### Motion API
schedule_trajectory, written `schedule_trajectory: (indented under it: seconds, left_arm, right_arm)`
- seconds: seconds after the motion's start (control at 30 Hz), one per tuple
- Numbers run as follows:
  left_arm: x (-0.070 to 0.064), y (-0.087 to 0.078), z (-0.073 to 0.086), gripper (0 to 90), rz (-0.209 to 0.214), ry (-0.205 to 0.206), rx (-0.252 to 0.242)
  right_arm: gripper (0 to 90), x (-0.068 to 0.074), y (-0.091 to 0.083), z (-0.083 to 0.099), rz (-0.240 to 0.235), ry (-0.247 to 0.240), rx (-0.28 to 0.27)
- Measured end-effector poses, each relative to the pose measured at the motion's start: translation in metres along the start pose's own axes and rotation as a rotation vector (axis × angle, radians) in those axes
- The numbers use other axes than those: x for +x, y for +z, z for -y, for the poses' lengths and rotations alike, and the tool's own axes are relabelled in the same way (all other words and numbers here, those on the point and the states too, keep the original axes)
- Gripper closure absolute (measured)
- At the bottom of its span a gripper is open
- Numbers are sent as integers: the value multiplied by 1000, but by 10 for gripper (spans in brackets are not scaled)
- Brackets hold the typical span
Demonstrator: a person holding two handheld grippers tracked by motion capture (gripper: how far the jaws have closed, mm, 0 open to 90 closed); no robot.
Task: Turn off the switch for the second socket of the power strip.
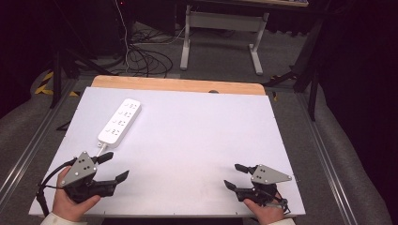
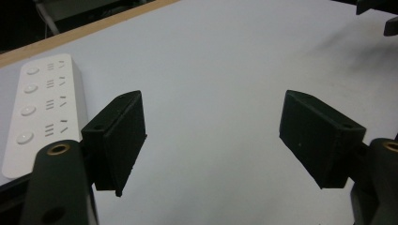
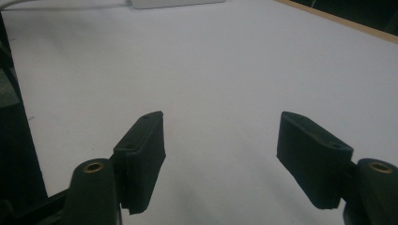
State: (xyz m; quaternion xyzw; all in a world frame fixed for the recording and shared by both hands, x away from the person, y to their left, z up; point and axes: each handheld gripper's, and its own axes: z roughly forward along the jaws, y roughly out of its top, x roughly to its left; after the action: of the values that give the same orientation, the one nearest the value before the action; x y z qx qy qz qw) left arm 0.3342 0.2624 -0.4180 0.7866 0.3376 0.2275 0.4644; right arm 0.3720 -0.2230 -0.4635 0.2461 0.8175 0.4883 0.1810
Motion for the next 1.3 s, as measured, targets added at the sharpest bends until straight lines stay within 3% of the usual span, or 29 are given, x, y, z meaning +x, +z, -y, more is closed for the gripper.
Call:
schedule_trajectory:
  seconds: [0.43,0.63,1.27,1.3]
  left_arm:
    - [13,-2,-21,257,-34,22,13]
    - [20,-4,-28,258,-23,-2,1]
    - [38,3,-42,263,-43,-6,36]
    - [39,3,-42,301,-44,-1,39]
  right_arm:
    - [332,1,-2,2,-2,1,-2]
    - [332,1,-2,2,-2,-2,1]
    - [332,1,-1,2,-6,-3,2]
    - [332,1,-1,2,-5,-3,3]
